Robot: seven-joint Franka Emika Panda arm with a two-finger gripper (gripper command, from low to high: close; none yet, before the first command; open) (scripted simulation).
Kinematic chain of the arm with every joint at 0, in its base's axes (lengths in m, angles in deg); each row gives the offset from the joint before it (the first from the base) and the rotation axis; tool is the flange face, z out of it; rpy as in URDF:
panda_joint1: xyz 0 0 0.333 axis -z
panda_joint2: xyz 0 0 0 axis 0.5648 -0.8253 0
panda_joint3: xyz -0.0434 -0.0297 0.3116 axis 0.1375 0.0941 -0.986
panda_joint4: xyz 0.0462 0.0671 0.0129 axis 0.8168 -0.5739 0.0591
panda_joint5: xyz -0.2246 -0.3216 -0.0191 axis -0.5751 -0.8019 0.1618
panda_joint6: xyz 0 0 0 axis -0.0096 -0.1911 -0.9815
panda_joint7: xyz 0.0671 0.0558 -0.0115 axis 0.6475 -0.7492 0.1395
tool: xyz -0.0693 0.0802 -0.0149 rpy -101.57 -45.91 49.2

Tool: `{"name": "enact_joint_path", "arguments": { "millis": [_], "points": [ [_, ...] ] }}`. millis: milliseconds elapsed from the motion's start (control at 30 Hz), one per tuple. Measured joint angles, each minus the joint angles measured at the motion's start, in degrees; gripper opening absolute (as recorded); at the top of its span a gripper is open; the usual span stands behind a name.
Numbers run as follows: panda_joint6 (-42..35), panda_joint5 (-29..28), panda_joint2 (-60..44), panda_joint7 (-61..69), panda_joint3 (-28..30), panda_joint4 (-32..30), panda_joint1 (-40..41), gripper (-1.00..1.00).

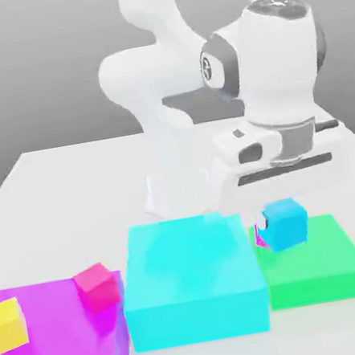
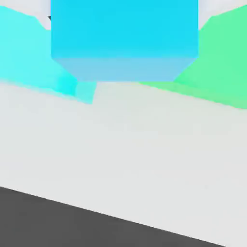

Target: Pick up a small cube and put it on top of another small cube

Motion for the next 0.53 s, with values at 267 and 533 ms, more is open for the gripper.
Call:
{"name": "enact_joint_path", "arguments": {
  "millis": [267,533],
  "points": [
    [-1.16,5.72,12.26,5.09,-0.29,-11.05,-6.96,-1.0],
    [11.62,5.61,1.76,4.81,-1.55,-13.36,-6.47,1.0]
  ]
}}
